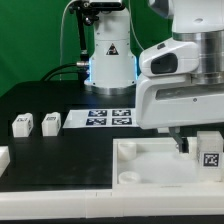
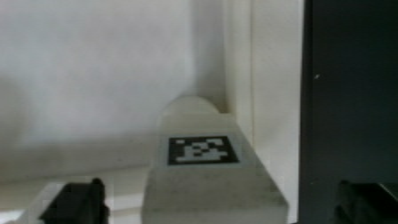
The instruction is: Assemble one leg
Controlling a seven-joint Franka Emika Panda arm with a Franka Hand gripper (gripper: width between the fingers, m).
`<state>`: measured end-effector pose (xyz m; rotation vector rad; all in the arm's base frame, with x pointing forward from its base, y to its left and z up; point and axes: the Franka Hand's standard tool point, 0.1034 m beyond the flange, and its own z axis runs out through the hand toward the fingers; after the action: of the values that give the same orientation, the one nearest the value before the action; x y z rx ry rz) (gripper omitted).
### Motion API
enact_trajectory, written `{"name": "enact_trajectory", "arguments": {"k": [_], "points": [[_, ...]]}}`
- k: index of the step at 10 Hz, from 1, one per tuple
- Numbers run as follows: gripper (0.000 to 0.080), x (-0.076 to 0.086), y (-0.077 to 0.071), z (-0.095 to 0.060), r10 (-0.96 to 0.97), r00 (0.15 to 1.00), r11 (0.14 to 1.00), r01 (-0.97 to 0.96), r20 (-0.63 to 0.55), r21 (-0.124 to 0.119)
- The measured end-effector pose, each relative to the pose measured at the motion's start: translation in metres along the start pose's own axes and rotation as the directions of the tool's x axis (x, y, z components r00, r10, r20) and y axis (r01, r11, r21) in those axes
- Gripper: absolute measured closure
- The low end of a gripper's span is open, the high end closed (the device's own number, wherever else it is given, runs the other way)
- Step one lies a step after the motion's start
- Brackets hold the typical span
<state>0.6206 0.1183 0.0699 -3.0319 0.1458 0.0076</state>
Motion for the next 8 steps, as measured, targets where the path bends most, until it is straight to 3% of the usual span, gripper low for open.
{"name": "enact_trajectory", "arguments": {"k": [1, 2, 5, 6, 8], "points": [[0.0239, -0.0002, -0.0005, 0.0003, 0.063, 0.998, 0.998, -0.063, 0.001, 0.002], [0.0471, -0.0007, -0.0018, 0.0008, 0.179, 0.984, 0.984, -0.179, 0.004, 0.008], [0.0502, 0.0001, -0.0016, 0.0012, 0.431, 0.902, 0.902, -0.431, 0.01, 0.009], [0.0502, 0.0025, -0.0018, 0.0008, 0.597, 0.802, 0.802, -0.597, 0.026, 0.002], [0.0502, 0.0067, -0.0002, 0.0011, 0.83, 0.554, 0.554, -0.832, 0.059, 0.027]]}}
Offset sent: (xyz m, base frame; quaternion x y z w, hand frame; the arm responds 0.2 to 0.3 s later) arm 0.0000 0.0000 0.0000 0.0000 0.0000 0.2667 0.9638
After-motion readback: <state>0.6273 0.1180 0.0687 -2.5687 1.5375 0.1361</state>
